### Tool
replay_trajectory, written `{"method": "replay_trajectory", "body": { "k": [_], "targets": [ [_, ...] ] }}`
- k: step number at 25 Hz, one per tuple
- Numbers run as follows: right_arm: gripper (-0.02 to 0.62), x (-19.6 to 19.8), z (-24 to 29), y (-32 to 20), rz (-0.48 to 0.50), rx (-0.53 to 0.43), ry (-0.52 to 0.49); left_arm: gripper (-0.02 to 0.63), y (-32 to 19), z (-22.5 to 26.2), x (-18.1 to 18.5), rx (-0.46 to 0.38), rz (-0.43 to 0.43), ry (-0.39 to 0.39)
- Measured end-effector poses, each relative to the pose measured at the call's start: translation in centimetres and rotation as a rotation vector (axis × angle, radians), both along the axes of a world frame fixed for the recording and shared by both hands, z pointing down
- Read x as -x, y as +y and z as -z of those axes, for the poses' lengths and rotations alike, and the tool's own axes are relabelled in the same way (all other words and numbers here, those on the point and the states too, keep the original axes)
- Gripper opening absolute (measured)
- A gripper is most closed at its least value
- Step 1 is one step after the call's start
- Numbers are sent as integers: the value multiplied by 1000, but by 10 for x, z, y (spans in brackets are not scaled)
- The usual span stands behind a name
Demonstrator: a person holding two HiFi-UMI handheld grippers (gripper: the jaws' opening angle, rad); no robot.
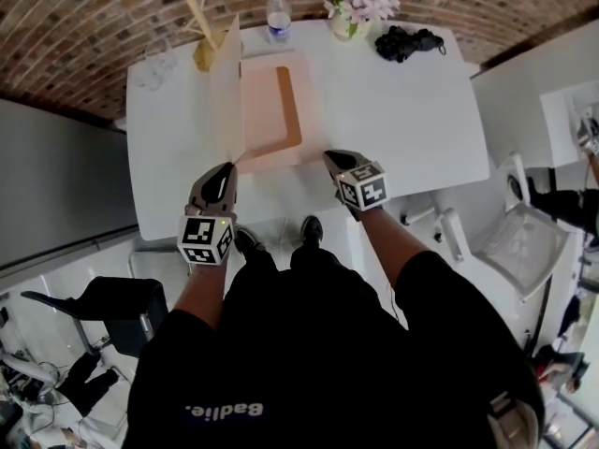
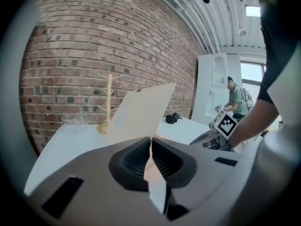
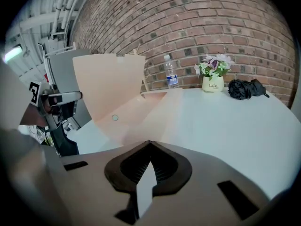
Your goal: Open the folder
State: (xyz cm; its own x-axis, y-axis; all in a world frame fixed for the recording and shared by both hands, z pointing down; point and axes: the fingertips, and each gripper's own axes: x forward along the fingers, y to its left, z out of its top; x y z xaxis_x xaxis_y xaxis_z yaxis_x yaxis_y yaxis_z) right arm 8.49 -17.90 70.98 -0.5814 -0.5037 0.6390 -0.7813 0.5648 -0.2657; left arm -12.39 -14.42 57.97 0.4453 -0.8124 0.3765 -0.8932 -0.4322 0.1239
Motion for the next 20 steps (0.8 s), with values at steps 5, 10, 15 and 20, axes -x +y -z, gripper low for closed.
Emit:
{"method": "replay_trajectory", "body": {
  "k": [5, 10, 15, 20],
  "targets": [
    [29, 0, -1, 0, 8, -2, 17, 12, 2, 4, 21, 12, 95, 115],
    [29, 0, -1, 0, 17, -1, 29, 9, 8, 3, 47, 38, 218, 249],
    [30, 1, 0, 0, 35, -11, 44, 6, 17, -5, 70, 74, 328, 355],
    [29, 2, 2, 0, 50, -24, 66, 5, 25, -15, 92, 90, 424, 431]
  ]
}}
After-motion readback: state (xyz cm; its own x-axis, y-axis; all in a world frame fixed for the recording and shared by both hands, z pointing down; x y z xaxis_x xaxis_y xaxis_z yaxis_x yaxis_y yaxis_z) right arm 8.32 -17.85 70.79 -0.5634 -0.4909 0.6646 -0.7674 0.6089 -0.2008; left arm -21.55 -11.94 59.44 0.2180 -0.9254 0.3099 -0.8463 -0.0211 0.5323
